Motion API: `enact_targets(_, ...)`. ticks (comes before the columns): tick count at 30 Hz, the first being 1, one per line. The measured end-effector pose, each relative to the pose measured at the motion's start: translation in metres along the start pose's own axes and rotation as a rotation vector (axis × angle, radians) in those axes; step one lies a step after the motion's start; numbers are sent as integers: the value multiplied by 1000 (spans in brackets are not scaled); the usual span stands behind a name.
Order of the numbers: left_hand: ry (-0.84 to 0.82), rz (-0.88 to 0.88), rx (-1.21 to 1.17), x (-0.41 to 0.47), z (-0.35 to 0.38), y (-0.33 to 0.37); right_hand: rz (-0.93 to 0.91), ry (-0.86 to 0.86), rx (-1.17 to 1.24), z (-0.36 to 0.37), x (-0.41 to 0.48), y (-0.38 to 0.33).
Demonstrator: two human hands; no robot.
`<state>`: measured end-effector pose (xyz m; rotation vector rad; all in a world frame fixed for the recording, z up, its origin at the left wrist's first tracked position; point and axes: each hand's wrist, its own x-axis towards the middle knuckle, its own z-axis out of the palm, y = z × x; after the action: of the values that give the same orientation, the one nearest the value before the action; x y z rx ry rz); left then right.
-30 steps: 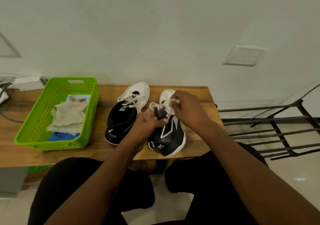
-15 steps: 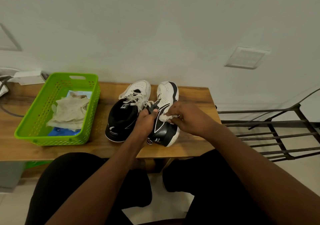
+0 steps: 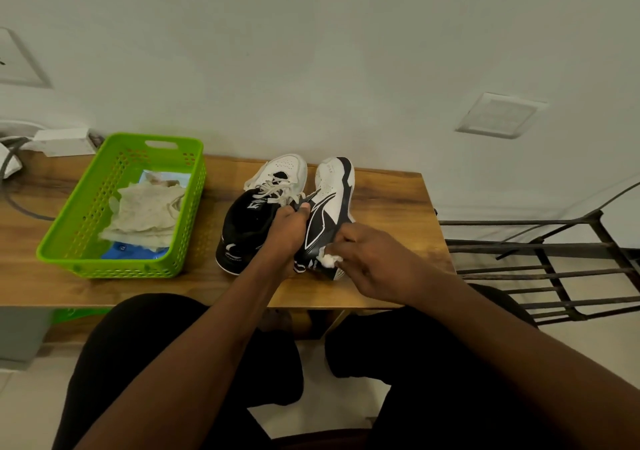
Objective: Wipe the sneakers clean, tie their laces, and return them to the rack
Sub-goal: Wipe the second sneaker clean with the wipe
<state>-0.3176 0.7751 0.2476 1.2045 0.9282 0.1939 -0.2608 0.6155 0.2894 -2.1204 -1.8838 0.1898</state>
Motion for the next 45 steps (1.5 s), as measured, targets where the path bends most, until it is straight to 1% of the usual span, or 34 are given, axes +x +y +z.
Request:
enact_targets(3,4,14,74,-2,1,2,-29,45,-75,1,3,0)
enact_targets(5,-5,32,109,-4,2,1,5,98,-110,4,8,-1)
enact_targets(8,-94,40,-2,-12,5,2,173,287,-37,8,25,1)
enact_targets(9,-140,35,-50,-17,5,4,219,325,-6,9,30,-1)
enact_targets(10,-187,18,-97,-21,6,6,222,332,9,11,31,-4)
enact_targets(11,-232,-10,-126,-23,5,10,181,309,8,13,29,-9)
enact_targets(14,-346,-109,-196,-29,2,19,-67,118,-91,15,13,-21)
enact_targets(15,-370,-129,-204,-30,2,21,-113,84,-135,13,10,-21)
enact_targets(16,-389,-143,-209,-32,3,23,-131,91,-172,9,8,-18)
enact_targets(18,-435,-125,-248,-35,2,30,-136,217,-216,0,10,-12)
enact_targets(20,-500,-93,-303,-38,-4,39,-82,443,-232,-11,16,-10)
enact_targets(22,-547,-27,-310,-39,-8,46,-3,671,-184,-20,25,-12)
enact_targets(23,-552,35,-294,-40,-8,47,35,738,-145,-23,30,-14)
enact_targets(25,-507,199,-176,-45,-9,44,104,795,-74,-28,39,-14)
enact_targets(26,-497,310,-58,-46,-10,41,148,823,-44,-31,42,-12)
enact_targets(28,-516,520,160,-49,-12,32,260,901,32,-37,43,-7)
enact_targets(29,-533,562,186,-50,-11,29,311,933,78,-41,43,-5)
enact_targets(31,-525,578,134,-52,-7,28,371,932,146,-45,40,-3)
enact_targets(33,-476,587,39,-54,1,29,376,884,107,-45,38,-7)
enact_targets(35,-435,592,-53,-54,7,29,297,841,-29,-44,34,-11)
enact_targets(37,-405,582,-133,-51,7,26,154,778,-163,-43,28,-13)
enact_targets(40,-372,531,-204,-48,2,25,-8,637,-257,-41,20,-13)
enact_targets(42,-349,471,-229,-47,-2,28,-53,549,-296,-39,19,-12)
enact_targets(43,-335,451,-233,-46,-3,28,-56,531,-303,-39,19,-12)
enact_targets(45,-311,435,-227,-45,-3,29,7,588,-223,-38,23,-16)
